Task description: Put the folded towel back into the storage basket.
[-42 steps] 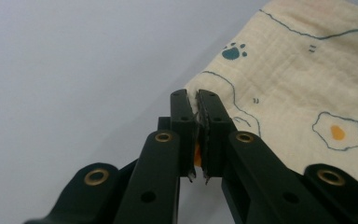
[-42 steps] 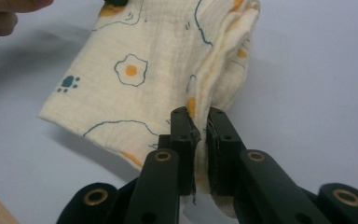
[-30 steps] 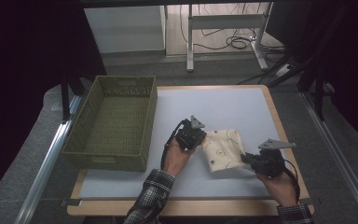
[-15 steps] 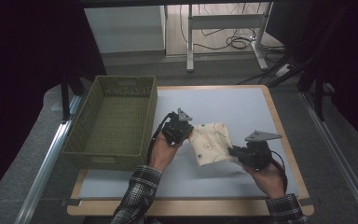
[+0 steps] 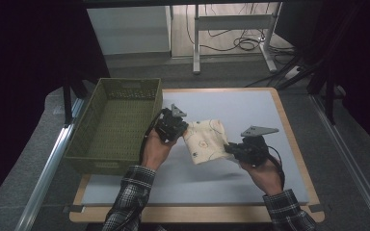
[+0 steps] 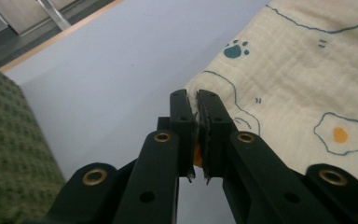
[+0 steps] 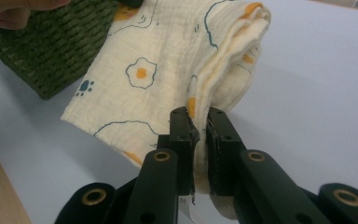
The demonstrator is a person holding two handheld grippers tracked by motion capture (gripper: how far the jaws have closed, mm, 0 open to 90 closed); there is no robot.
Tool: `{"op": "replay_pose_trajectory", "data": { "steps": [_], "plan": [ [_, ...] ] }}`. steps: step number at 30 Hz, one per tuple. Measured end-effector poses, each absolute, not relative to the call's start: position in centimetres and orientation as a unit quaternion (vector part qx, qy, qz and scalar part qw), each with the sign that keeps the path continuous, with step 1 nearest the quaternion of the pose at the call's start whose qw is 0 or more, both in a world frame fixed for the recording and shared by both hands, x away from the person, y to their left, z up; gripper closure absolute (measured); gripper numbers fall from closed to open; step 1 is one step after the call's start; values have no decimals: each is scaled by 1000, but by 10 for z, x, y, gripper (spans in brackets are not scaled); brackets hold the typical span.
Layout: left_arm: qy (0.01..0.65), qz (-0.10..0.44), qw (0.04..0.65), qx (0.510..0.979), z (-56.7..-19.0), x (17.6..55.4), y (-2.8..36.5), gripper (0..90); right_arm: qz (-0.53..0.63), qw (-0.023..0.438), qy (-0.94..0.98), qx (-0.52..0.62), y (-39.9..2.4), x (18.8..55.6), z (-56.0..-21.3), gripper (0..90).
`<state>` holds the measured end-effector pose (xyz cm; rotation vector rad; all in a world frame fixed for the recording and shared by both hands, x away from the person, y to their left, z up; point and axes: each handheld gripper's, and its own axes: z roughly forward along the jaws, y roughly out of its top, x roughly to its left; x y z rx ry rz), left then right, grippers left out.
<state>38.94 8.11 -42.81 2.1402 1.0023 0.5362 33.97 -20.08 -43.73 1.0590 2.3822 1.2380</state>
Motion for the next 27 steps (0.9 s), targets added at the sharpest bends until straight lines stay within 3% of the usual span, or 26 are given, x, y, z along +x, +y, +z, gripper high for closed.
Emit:
{"op": "replay_pose_trajectory", "data": {
  "steps": [27],
  "plan": [
    [444,256,345,787,-374,385,190,855,451,107,829,312,-97,376,-390,821]
  ]
}}
